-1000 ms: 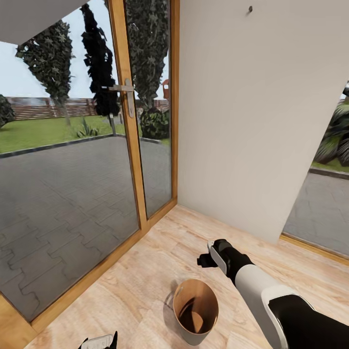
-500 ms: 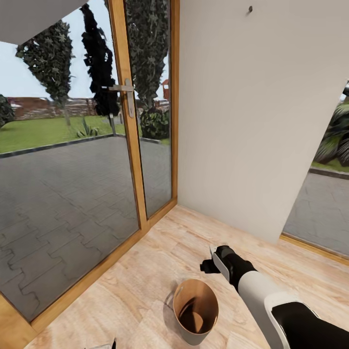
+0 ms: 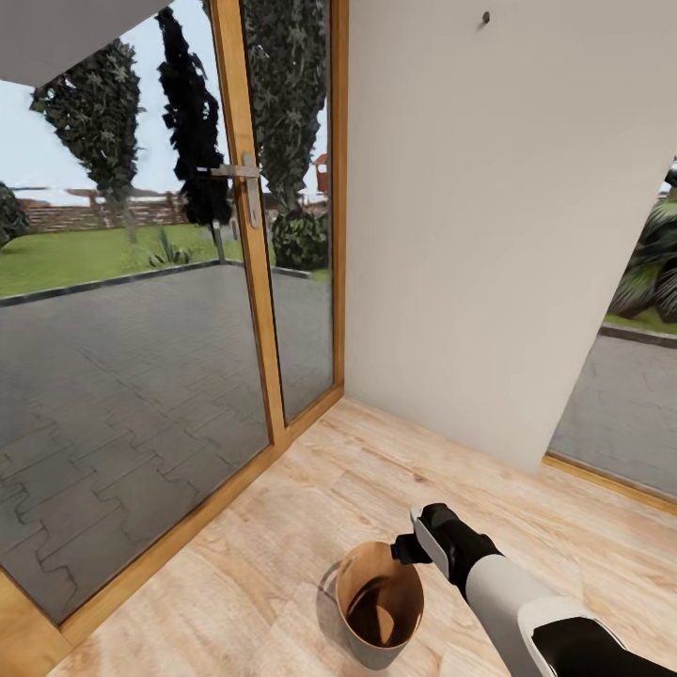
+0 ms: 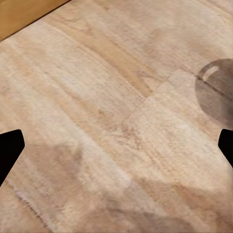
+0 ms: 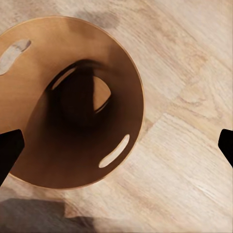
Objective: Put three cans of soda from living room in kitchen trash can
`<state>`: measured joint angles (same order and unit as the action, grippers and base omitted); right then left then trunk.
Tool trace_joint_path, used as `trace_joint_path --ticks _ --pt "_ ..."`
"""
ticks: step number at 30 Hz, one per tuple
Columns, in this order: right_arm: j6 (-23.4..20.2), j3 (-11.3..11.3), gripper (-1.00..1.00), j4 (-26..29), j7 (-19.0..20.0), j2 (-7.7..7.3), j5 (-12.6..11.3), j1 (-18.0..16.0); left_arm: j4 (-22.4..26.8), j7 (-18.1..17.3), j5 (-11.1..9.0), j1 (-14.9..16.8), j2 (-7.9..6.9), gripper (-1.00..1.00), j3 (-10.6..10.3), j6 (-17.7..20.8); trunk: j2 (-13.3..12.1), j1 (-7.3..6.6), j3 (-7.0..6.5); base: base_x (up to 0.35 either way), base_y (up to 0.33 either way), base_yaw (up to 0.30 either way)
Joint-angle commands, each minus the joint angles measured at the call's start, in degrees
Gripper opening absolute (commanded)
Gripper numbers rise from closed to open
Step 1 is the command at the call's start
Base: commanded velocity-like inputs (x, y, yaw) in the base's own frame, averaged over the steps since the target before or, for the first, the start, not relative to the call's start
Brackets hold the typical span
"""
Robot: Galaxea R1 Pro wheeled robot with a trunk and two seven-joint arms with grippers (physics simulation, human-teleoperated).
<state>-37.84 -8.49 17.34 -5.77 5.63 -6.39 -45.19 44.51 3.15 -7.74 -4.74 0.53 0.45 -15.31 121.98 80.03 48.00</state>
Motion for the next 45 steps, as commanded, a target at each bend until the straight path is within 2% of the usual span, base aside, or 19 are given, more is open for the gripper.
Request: trace_joint_path --ticks 1,45 --pt "-0.03 -0.01 1.00 -0.01 -0.02 0.00 -0.01 0.00 -0.01 0.00 0.00 0.00 0.00 1.00 0.00 0.00 0.00 0.00 0.00 0.000 0.000 0.000" --pt "-0.04 -0.13 1.00 -0.03 -0.04 0.02 -0.03 0.01 -0.03 0.09 0.00 0.00 0.00 1.00 0.07 -0.07 0.00 0.00 0.00 0.000 0.000 0.000"
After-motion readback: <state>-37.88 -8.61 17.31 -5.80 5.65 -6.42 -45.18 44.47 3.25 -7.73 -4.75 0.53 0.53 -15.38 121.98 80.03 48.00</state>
